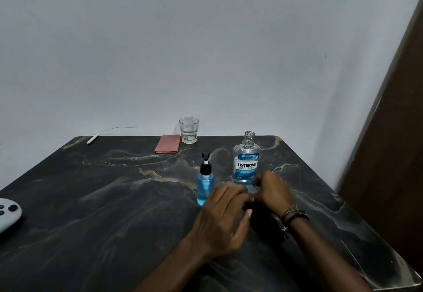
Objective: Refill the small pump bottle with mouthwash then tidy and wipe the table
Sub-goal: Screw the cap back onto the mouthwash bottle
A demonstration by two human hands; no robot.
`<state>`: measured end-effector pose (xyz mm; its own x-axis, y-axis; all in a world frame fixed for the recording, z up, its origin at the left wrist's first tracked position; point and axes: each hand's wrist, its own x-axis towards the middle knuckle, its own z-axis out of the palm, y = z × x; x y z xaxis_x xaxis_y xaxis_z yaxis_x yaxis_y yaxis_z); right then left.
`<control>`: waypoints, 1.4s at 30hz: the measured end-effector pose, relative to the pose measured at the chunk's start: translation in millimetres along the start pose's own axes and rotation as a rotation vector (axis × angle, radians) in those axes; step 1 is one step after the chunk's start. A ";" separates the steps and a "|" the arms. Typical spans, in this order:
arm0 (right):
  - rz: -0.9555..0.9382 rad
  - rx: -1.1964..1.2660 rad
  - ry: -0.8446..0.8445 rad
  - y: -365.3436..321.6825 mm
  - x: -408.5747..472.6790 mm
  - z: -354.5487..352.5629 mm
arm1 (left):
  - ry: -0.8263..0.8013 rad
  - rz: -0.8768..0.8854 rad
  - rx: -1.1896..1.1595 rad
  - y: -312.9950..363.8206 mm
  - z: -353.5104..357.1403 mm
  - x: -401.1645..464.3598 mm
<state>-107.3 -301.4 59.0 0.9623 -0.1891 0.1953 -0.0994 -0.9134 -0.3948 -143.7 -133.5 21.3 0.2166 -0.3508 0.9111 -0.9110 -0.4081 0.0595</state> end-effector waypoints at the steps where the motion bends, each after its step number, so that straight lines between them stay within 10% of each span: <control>1: 0.000 0.025 -0.004 2.1 0.7 -4.0 | -0.033 -0.069 -0.035 0.0 4.1 1.8; 15: 0.011 0.268 -0.013 21.1 2.5 -42.5 | 0.042 -1.117 -0.358 -42.3 75.4 46.6; 30: -0.048 0.772 0.056 29.8 4.7 -74.1 | 0.086 -1.102 -0.612 -32.9 68.6 31.2; 42: -0.494 0.338 0.071 -22.4 11.5 -123.8 | 0.064 -1.037 -0.668 -17.9 40.7 19.7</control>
<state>-125.3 -327.8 181.3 0.8539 0.1938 0.4830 0.4520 -0.7362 -0.5037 -108.9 -167.4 21.5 0.9429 -0.0684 0.3261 -0.3234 0.0480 0.9450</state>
